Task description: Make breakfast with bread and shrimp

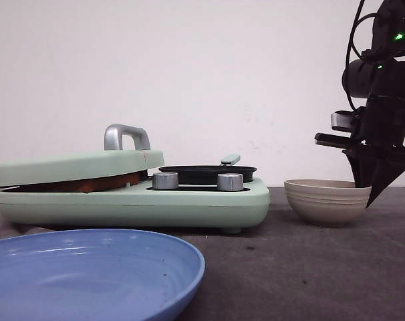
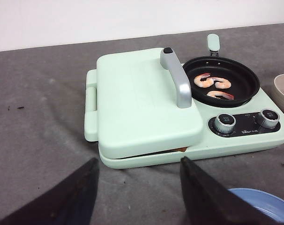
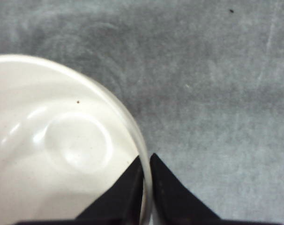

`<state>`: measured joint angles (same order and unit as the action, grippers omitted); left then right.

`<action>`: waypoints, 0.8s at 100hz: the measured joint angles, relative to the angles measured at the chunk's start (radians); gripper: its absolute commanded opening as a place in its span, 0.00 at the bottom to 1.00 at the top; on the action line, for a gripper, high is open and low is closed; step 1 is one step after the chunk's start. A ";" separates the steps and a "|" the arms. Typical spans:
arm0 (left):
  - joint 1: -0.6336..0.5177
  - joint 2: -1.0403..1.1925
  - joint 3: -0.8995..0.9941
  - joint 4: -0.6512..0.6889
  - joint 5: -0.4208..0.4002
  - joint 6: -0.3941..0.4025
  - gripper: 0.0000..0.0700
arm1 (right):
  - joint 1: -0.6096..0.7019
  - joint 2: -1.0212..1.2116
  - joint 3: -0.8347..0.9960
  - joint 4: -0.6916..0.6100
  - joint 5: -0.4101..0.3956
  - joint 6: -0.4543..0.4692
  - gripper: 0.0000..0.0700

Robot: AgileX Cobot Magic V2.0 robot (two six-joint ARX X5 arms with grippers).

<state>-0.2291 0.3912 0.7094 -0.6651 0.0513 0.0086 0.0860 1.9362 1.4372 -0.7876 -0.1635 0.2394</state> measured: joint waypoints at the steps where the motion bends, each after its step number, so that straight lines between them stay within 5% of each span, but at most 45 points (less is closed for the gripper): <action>1: 0.000 0.000 0.000 0.000 0.000 0.000 0.40 | 0.000 0.000 0.000 0.000 0.000 0.000 0.00; 11: 0.000 0.000 0.000 0.000 0.000 0.000 0.40 | 0.000 0.000 0.000 0.002 0.000 0.000 0.07; 23: 0.000 0.000 0.000 0.000 0.000 0.000 0.40 | 0.000 0.004 -0.004 0.002 0.007 -0.005 0.49; 29: 0.000 0.000 0.000 0.000 0.000 0.000 0.40 | 0.000 0.006 -0.007 -0.001 0.007 -0.008 0.61; 80: 0.000 0.000 0.000 0.002 0.000 0.000 0.40 | 0.000 -0.241 -0.008 0.016 0.007 -0.060 0.62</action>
<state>-0.2291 0.3912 0.7094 -0.6636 0.0513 0.0086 0.0860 1.6955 1.4292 -0.7719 -0.1566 0.1799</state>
